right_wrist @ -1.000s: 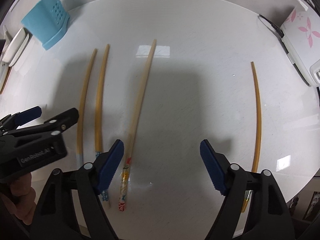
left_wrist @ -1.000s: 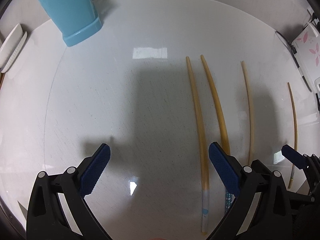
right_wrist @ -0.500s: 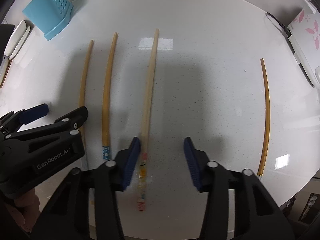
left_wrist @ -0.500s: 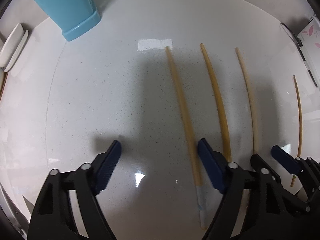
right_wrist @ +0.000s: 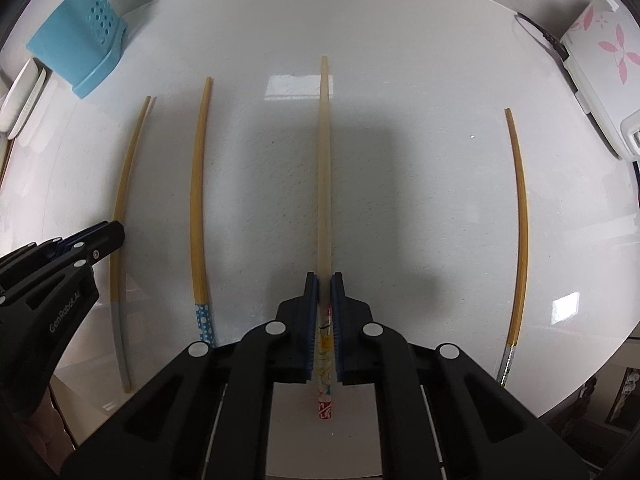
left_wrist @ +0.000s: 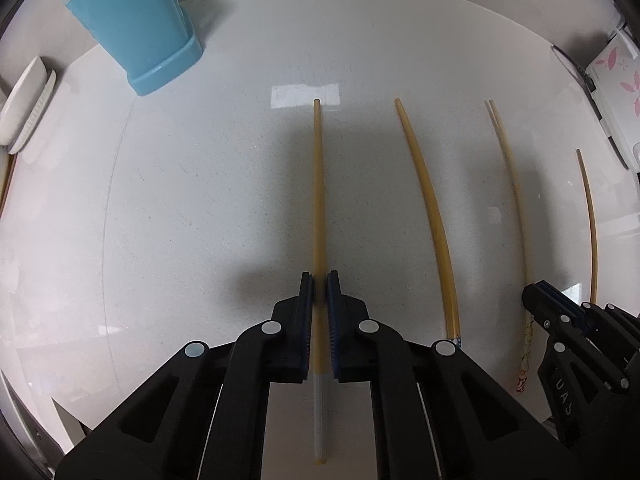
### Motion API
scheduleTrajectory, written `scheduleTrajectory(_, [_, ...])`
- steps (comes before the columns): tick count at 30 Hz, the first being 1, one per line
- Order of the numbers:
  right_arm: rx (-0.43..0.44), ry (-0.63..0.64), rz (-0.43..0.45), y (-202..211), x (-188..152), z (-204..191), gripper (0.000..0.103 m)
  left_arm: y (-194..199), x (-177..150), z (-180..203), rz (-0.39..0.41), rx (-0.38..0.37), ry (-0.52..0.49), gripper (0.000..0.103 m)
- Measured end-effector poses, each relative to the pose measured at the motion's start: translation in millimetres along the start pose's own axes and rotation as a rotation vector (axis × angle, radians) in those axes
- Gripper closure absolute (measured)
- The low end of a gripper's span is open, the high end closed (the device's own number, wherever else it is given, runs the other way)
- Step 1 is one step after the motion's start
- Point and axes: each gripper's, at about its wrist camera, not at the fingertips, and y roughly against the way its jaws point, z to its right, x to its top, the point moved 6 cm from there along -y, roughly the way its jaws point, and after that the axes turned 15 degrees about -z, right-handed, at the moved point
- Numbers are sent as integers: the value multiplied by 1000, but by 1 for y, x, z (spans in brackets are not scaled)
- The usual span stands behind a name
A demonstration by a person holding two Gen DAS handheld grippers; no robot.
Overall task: Organize utensils
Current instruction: 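Lift both held chopsticks upright and carry them toward the blue holder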
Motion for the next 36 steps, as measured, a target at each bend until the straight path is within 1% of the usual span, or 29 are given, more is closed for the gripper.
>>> scheduleTrajectory(1, [5, -3, 5, 2, -1, 1, 97, 1, 0, 0, 4, -3, -1, 97])
scheduleTrajectory(2, [6, -6, 11, 4, -10, 5, 97, 3, 2, -2, 8, -6, 0, 97])
scheduleTrajectory(3, [5, -7, 20, 6, -12, 7, 97, 4, -1, -4, 12, -5, 0, 97])
scheduleTrajectory(8, [19, -11, 55, 15, -8, 13, 97, 18, -1, -7, 44, -6, 2, 97])
scheduleTrajectory(9, [20, -12, 63, 17, -14, 9, 97, 21, 0, -9, 52, -8, 2, 97])
scheduleTrajectory(10, [22, -13, 72, 21, -13, 9, 97, 24, 0, -11, 60, -6, 2, 97])
scheduleTrajectory(14, [28, -15, 118, 45, -3, 10, 97, 42, 4, -12, 98, -2, 7, 97])
scheduleTrajectory(17, [31, -18, 149, 56, 2, 10, 97, 53, -1, -12, 123, -8, 7, 97])
scheduleTrajectory(19, [37, -18, 166, 61, 12, 16, 97, 58, 0, -14, 140, -11, 4, 97])
scheduleTrajectory(24, [51, -14, 216, 79, 20, 15, 97, 74, 2, -17, 174, -19, 3, 97])
scheduleTrajectory(30, [68, 1, 264, 95, 29, 11, 97, 94, 5, -20, 216, -41, 5, 97])
scheduleTrajectory(36, [102, 37, 333, 117, 36, 5, 97, 118, 7, -33, 269, -72, 23, 97])
